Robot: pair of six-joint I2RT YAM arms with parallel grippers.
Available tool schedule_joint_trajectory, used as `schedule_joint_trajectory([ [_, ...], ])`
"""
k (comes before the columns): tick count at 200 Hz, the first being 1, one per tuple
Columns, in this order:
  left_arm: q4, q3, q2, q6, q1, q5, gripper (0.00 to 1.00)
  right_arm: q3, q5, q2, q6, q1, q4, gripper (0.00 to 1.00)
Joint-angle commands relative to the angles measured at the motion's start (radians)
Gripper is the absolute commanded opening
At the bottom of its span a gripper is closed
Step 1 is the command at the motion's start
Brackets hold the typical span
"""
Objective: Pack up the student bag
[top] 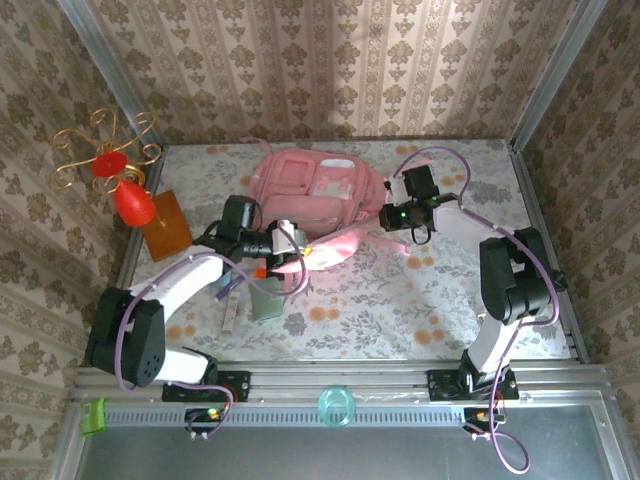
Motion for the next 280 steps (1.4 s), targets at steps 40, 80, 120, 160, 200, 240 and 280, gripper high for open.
schedule_joint_trajectory([
  [40,0.211,0.159,0.234,-0.135,-0.269,-0.008,0.00,-0.189,0.216,-0.395,0.059,-0.046,-0.020,0.44],
  [80,0.023,0.216,0.315,0.020,-0.340,0.010,0.00,-0.267,0.186,-0.519,0.100,-0.045,0.015,0.52],
  [120,-0.073,0.144,0.239,0.085,-0.305,-0.088,0.00,-0.191,0.096,-0.322,0.176,-0.036,0.116,0.61],
  [160,-0.081,0.136,0.197,0.085,-0.286,-0.086,0.00,0.025,0.152,-0.014,0.240,-0.073,0.099,0.71],
  [200,-0.089,0.146,0.193,0.092,-0.281,-0.083,0.00,0.235,0.011,0.254,0.298,-0.108,0.074,0.69],
  [240,-0.089,0.150,0.172,0.093,-0.239,-0.092,0.00,0.150,-0.084,0.230,0.356,-0.174,0.215,0.06],
  [280,-0.141,0.210,0.212,0.118,-0.171,-0.173,0.00,-0.125,0.009,-0.054,0.384,-0.218,0.327,0.00],
])
